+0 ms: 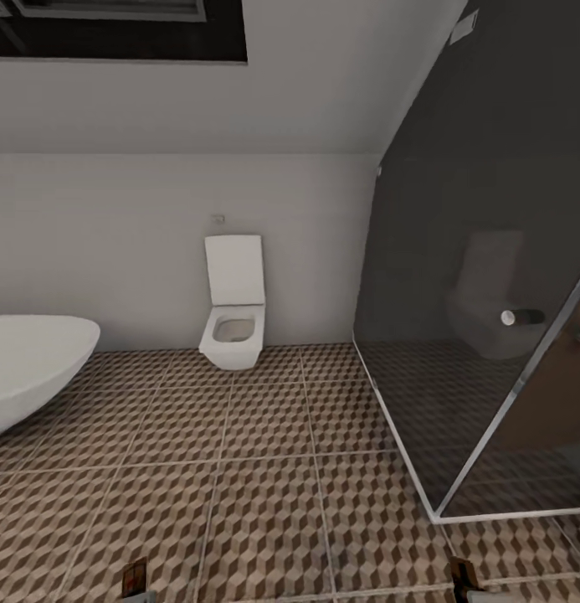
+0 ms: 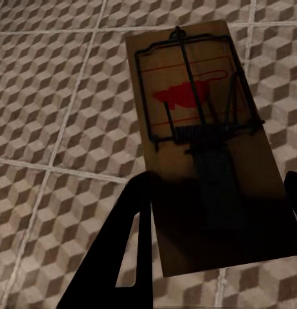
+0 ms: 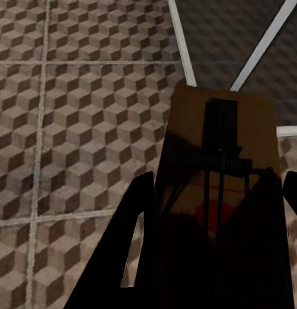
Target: Take the four mousetraps from the cabinet in the bathroom and place them on the bathroom floor. Make sure all four end up on the same floor surface, and ensure that at least two of them are either under or directly next to the same bathroom sink.
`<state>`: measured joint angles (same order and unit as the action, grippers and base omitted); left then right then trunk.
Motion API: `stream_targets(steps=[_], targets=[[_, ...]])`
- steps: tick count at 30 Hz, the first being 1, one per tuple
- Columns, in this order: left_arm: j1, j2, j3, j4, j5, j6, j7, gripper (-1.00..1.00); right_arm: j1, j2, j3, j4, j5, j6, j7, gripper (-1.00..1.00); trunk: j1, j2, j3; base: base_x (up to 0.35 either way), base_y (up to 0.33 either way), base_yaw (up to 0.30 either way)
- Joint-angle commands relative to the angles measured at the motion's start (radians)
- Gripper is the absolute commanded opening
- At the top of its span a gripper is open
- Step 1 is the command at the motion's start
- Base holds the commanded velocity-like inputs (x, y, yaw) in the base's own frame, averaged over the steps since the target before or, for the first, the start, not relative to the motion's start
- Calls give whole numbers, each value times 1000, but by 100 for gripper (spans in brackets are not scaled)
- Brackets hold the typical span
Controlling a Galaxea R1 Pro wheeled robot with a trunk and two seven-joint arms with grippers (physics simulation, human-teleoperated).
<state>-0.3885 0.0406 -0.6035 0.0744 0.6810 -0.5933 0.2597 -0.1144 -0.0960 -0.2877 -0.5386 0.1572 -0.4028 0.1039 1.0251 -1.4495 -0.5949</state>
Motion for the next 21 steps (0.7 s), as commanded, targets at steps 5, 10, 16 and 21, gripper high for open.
stream_targets(steps=[5, 10, 16, 21], targets=[[-1, -1, -6, 2, -6, -2, 8, -100, -1, 1, -8, 0, 8, -4, 8, -100, 0, 0, -1, 0, 0, 256], [-1, -1, -6, 2, -6, -2, 8, -100, -1, 1, -8, 0, 8, -4, 8, -100, 0, 0, -1, 0, 0, 256], [-1, -1, -6, 2, -5, -2, 9, -100, -1, 1, -8, 0, 8, -4, 8, -100, 0, 0, -1, 0, 0, 256], [-1, -1, -6, 2, -5, -2, 9, -100, -1, 1, -8, 0, 8, -4, 8, -100, 0, 0, -1, 0, 0, 256]])
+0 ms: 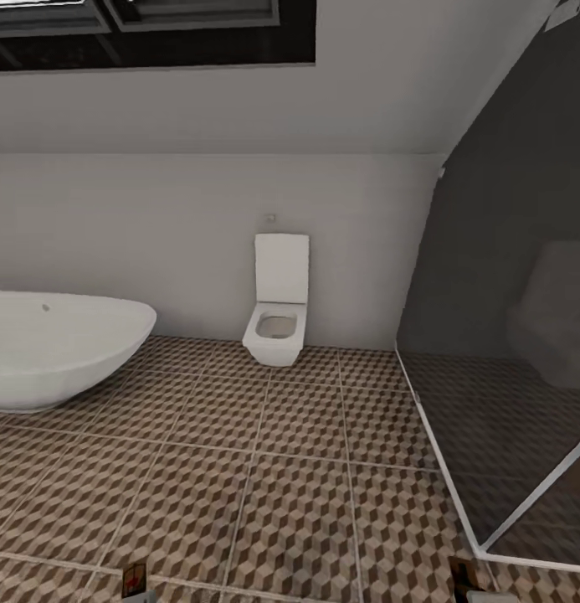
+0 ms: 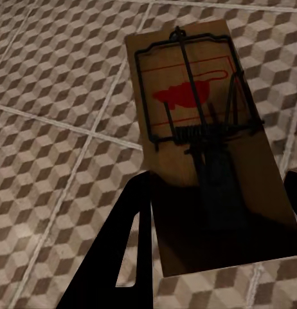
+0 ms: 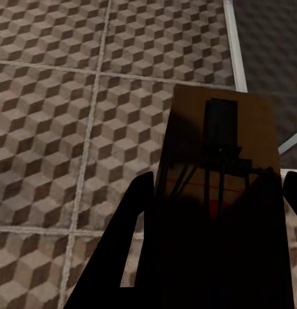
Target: Take the four mousetraps from the cabinet in the bathroom and place them on the bathroom floor. Make sure all four end up on the same floor surface, and ensure that at least two of them are either under or directly next to the same bathroom sink.
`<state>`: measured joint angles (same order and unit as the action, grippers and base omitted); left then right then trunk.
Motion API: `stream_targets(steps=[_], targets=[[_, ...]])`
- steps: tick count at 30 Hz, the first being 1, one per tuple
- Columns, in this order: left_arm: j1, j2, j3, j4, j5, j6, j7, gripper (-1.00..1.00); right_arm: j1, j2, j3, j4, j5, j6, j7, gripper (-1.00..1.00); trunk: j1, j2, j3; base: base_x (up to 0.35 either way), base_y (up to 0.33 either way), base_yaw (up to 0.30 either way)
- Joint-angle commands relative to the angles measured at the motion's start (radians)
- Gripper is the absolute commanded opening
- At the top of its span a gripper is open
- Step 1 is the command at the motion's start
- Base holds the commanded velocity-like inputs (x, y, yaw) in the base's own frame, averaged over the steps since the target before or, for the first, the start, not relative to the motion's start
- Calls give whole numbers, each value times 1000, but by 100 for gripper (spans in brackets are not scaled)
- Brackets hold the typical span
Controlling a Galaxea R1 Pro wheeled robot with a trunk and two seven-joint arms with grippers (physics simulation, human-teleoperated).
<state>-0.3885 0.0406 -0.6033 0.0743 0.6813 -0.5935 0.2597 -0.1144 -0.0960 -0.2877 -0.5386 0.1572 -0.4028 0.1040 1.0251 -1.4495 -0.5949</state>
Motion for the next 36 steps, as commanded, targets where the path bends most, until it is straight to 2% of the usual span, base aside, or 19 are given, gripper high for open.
stream_targets(steps=[1, 36], targets=[[-1, -1, -6, 2, -6, -2, 9, -100, -1, 1, -8, 0, 8, -4, 8, -100, 0, 0, -1, 0, 0, 256], [-1, -2, -6, 2, -6, -1, 9, -100, -1, 1, -8, 0, 8, -4, 8, -100, 0, 0, -1, 0, 0, 280]])
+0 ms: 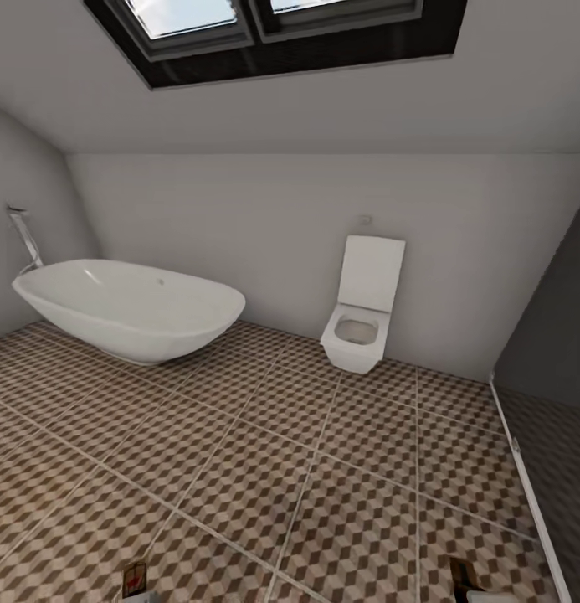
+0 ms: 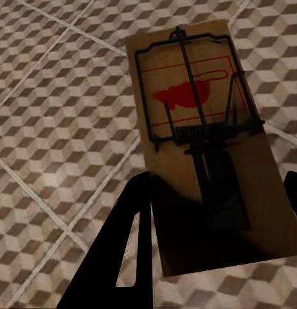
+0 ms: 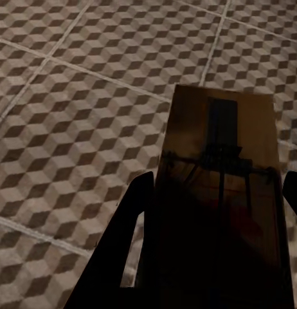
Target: Take the four mousetraps from the cabinet in the bathroom and place them on the bathroom floor. Make sure all four end up on the same floor surface, and ensure that at least two of them are either under or directly next to the same bathroom sink.
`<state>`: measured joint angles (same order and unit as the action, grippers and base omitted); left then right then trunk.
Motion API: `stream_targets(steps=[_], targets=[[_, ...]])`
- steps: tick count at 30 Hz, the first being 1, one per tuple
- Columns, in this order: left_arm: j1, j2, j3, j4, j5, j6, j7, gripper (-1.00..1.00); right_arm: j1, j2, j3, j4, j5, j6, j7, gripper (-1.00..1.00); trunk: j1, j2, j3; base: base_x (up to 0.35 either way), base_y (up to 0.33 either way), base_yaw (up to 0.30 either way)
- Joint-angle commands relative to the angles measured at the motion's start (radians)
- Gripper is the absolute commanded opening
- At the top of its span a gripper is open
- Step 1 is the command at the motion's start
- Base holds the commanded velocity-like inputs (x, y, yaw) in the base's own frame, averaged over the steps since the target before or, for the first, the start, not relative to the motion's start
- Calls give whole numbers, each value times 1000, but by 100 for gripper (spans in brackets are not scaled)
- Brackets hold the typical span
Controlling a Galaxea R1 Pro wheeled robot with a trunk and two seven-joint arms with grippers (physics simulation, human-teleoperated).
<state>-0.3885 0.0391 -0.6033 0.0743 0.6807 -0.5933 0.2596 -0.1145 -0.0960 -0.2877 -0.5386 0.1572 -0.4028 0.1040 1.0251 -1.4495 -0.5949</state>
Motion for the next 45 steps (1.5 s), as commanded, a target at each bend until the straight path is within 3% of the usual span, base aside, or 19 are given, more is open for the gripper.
stream_targets(steps=[1, 17, 45], targets=[[-1, -1, -6, 2, -6, -2, 9, -100, -1, 1, -8, 0, 8, -4, 8, -100, 0, 0, -1, 0, 0, 290], [-1, -1, -6, 2, -6, -1, 8, -100, -1, 1, -8, 0, 8, -4, 6, -100, 0, 0, -1, 67, 155, 290], [-1, -1, -7, 2, -6, -1, 9, -100, -1, 1, -8, 0, 8, -4, 6, -100, 0, 0, -1, 2, 5, 290]])
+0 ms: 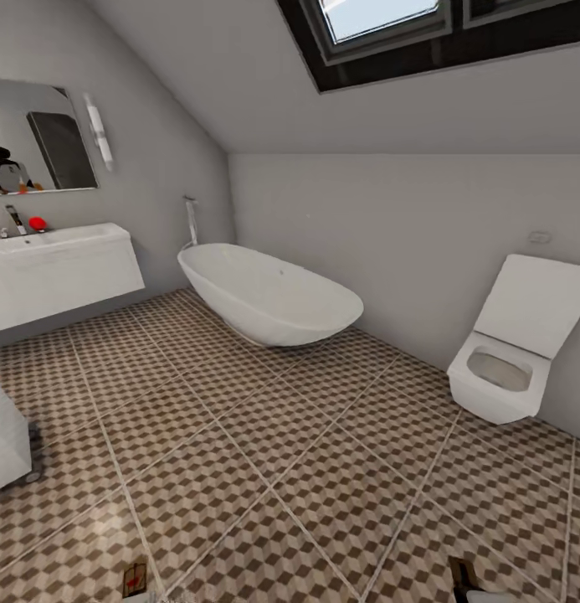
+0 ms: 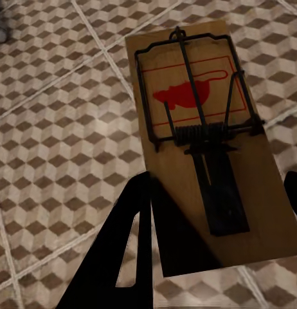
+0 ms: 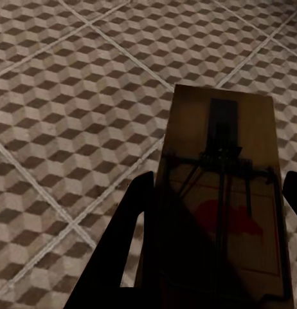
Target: Take the four mousetraps from the cabinet in the bathroom and place them on the bathroom floor. Make sure all four end up on the same floor surface, and ensure that at least two of them are either under or directly next to the same bathroom sink.
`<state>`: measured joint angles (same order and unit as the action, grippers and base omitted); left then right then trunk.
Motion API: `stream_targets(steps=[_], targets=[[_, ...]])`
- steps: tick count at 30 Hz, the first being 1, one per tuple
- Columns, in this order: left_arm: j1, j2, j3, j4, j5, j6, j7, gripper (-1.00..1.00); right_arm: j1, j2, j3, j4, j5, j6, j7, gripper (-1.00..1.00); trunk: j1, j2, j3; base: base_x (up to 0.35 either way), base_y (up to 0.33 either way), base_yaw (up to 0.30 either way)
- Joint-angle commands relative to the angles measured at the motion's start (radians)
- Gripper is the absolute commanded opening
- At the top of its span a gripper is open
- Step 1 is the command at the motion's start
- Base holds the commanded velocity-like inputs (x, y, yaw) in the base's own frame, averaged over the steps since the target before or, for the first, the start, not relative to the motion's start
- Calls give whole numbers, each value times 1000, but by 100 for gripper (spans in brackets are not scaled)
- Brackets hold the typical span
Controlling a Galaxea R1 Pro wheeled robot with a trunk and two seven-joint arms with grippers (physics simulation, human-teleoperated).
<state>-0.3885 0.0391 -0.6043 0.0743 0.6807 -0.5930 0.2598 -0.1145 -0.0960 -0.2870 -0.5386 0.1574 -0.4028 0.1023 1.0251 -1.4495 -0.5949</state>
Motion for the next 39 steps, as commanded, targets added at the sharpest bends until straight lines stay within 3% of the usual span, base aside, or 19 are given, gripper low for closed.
stream_targets(steps=[1, 17, 39], targets=[[-1, -1, -6, 2, -6, -1, 9, -100, -1, 1, -9, 0, 8, -4, 8, -100, 0, 0, -1, 0, 0, 290], [-1, -1, -5, 2, -6, -1, 9, -100, -1, 1, -9, 0, 8, -4, 8, -100, 0, 0, -1, 31, 0, 290], [-1, -1, -5, 2, -6, -1, 9, -100, -1, 1, -8, 0, 8, -4, 8, -100, 0, 0, -1, 288, 57, 290]])
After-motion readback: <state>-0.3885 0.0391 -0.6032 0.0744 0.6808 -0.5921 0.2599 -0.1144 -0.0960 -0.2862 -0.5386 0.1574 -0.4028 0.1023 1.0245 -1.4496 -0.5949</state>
